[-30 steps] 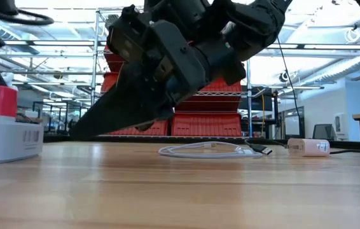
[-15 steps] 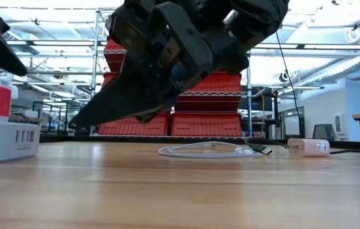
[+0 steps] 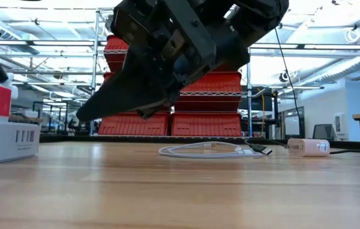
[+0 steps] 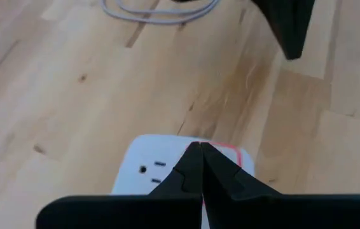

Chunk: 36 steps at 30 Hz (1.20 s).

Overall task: Insert USB
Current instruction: Insert the red charger adapter into the left white outlet extension, then insert the black charger cable into the red charger adapter on the left white outlet extension

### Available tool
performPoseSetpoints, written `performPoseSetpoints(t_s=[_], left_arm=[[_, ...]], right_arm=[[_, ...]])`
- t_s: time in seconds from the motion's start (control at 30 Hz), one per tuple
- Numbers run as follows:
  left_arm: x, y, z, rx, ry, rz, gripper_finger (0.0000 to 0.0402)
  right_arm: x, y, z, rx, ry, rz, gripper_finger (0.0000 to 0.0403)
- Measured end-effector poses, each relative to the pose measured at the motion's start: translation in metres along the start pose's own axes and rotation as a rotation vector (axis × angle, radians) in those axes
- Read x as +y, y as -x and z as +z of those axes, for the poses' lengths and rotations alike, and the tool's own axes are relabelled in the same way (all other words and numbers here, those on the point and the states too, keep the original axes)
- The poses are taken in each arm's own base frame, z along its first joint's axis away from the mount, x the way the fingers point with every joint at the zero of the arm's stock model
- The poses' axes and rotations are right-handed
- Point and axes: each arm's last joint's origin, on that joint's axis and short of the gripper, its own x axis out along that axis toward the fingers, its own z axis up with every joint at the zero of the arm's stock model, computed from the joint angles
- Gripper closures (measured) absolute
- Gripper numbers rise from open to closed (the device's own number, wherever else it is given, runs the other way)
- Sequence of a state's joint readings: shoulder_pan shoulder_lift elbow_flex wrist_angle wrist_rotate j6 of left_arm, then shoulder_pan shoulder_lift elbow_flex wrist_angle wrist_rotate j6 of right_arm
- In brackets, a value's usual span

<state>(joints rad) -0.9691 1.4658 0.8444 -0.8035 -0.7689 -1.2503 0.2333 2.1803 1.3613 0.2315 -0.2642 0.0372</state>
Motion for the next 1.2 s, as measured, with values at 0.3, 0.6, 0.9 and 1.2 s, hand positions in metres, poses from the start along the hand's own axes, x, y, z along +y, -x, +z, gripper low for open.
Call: performPoseSetpoints(t_s=[0.3,0.6,0.9,1.2], left_arm=[[0.001,-0.012,-0.012,-0.04,0.043,-0.032,0.0402],[0.002,-0.016,-0.015,-0.062,0.061,-0.047,0.0402],[0.008,0.003,0.002,-0.089,0.063,-0.109,0.0402],[0.028,0.026,0.022,-0.254,0.084,-0.091,0.0402]], right_arm=[[0.01,-0.002,-0.005,0.055,0.013,0.02,0.0403],[0.015,-0.003,-0.006,0.067,-0.055,0.093,0.0403],[0.022,0.023,0.02,0.029,-0.054,0.186,0.0403],[0.024,0.091,0.032,0.324,-0.022,-0.164,0.0403]])
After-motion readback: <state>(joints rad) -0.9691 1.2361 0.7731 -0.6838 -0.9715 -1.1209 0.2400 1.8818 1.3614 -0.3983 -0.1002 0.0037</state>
